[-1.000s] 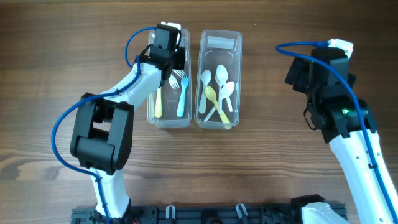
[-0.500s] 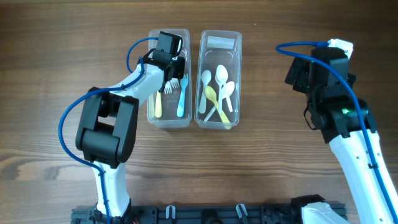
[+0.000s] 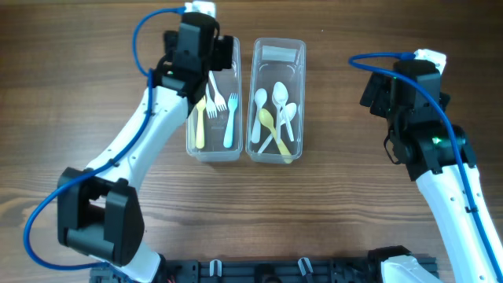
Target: Pack container
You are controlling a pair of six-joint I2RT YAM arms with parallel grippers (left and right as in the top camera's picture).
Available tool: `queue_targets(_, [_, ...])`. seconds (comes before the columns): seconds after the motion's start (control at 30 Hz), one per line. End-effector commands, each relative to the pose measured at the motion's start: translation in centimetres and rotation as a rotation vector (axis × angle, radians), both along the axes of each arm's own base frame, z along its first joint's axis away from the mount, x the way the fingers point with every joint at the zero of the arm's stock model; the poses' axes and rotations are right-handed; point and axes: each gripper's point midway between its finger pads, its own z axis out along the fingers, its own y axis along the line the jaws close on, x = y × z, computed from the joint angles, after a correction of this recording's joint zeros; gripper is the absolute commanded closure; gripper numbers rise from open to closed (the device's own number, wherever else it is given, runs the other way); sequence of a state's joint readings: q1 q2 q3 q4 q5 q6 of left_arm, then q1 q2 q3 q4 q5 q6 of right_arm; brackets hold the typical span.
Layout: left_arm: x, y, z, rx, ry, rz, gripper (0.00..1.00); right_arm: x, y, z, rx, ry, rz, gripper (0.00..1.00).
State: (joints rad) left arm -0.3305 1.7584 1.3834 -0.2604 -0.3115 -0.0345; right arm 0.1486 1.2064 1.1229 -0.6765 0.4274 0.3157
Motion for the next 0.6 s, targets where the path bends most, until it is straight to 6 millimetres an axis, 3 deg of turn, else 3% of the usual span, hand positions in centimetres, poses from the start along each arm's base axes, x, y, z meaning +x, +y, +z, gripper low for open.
queue_targets(0.0, [0.1, 5.3, 0.7, 0.078, 0.001, 0.154, 0.00, 0.2, -0.3, 0.7, -0.010, -0.016, -0.013, 0.00])
queue_targets(0.13, [0.0, 9.2, 0.1, 0.086, 0.031, 0.229, 0.00, 0.2, -0.3, 0.7, -0.010, -0.016, -0.013, 0.00])
queue_targets(0.27, [-0.6, 11.0, -0.7, 0.099, 0.076, 0.261, 0.00, 0.2, -0.3, 0.7, -0.010, -0.017, -0.013, 0.00])
queue_targets(0.57, [-0.7, 11.2, -0.7, 0.100, 0.081, 0.264, 0.00, 0.2, -0.3, 0.7, -0.010, -0.016, -0.013, 0.00])
